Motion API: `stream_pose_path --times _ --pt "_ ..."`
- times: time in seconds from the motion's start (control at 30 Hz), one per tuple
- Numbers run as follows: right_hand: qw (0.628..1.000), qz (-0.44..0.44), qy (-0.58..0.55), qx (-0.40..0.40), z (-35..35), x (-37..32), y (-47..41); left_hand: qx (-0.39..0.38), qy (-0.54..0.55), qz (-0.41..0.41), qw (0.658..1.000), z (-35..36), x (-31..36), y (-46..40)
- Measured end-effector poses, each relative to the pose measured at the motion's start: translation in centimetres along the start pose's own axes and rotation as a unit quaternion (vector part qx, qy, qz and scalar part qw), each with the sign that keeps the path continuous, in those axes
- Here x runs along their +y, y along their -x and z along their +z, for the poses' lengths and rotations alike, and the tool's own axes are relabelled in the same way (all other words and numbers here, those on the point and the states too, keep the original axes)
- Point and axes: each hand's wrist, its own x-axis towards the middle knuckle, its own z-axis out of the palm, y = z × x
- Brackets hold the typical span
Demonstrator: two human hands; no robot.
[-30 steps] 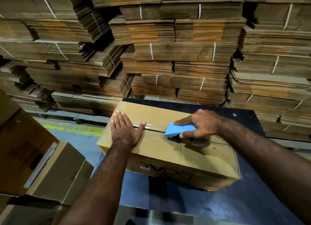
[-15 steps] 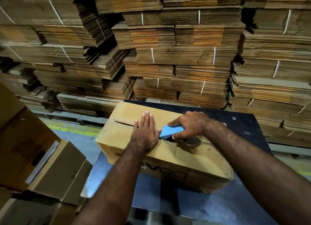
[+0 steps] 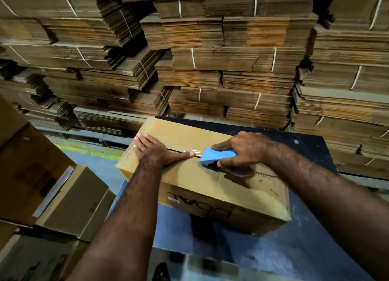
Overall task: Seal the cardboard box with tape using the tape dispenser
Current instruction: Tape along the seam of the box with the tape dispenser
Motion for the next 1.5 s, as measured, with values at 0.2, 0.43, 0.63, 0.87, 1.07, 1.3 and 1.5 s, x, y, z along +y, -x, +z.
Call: stream_pose_path --times 0.2,0.43,0.63,0.87,1.07,1.3,1.5 --pt "1.0 0.003 0.01 -0.005 0.5 2.5 2.3 0.008 -0.001 0.022 1.0 0.0 -0.1 -0.5" --pt "0.999 0.026 0.035 -0.024 0.6 2.7 2.5 0.02 -0.025 0.036 0.999 -0.7 0.2 -1.6" --pt "0.998 0.048 0.02 -0.024 1.1 2.2 2.1 0.092 -0.068 0.155 0.981 2.7 0.5 1.1" --pt "0.999 0.051 0.015 -0.008 1.0 2.0 3.0 0.085 -0.087 0.371 0.921 6.6 5.7 4.9" --pt "0.999 0.039 0.022 0.015 1.7 2.2 3.0 0.055 -0.125 0.543 0.829 6.3 1.7 5.1" --pt "0.999 -0.01 -0.029 0.008 1.4 4.2 4.5 0.077 -0.174 0.519 0.833 6.9 2.1 5.1" --pt "0.999 0.018 -0.004 -0.027 1.6 5.5 6.4 0.07 -0.174 0.518 0.835 6.8 2.2 5.1"
